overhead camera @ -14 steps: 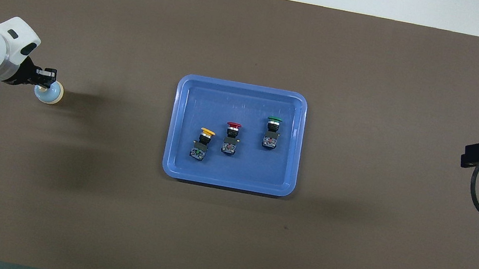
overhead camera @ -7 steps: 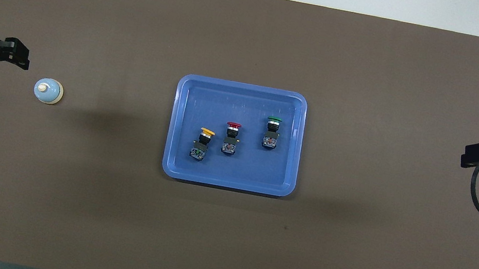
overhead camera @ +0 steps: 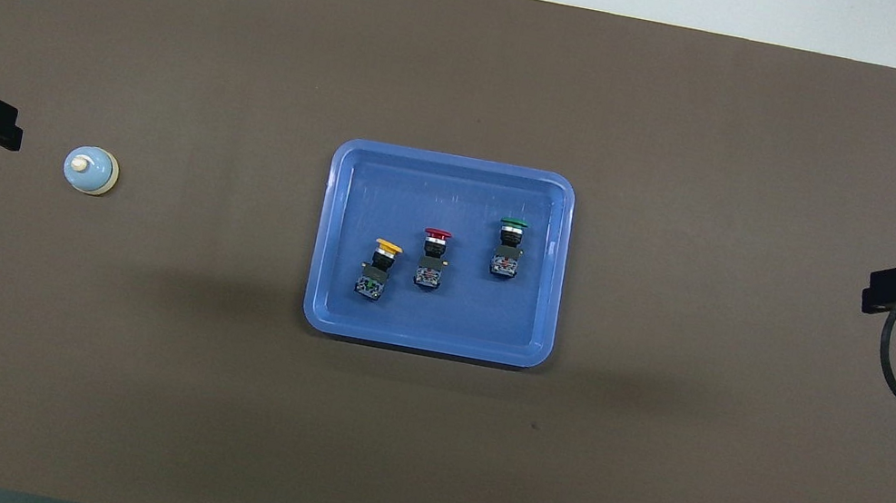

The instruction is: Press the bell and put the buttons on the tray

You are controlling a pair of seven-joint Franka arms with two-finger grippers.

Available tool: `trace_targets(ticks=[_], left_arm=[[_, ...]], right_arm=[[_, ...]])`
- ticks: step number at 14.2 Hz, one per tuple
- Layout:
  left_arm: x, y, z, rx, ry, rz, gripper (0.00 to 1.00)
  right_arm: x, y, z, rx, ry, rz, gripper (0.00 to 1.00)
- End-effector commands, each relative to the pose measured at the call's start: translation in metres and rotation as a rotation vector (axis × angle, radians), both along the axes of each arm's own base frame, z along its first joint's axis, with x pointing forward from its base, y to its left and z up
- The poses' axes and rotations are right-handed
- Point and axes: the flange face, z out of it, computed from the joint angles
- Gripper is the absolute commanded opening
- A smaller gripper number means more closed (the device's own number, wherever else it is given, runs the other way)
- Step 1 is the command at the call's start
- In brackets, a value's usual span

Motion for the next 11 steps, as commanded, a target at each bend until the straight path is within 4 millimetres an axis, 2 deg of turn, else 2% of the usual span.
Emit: trace_targets(ticks=[1, 7, 11], left_arm=[[0.006, 0.001, 0.003, 0.006, 0.013, -0.005, 1.0], [0.006, 0.0, 0.007, 0.003, 0.005, -0.005, 1.0], [0.006, -0.001, 0.007, 0.003, 0.005, -0.005, 1.0]], right_arm=[[-0.004, -0.004, 0.001, -0.008, -0.007, 0.016, 1.0], [-0.004, -0.003, 0.002, -0.009, -0.01, 0.022, 1.0], [-0.006, 0.01, 0.004, 0.003, -0.01, 0.046, 1.0]])
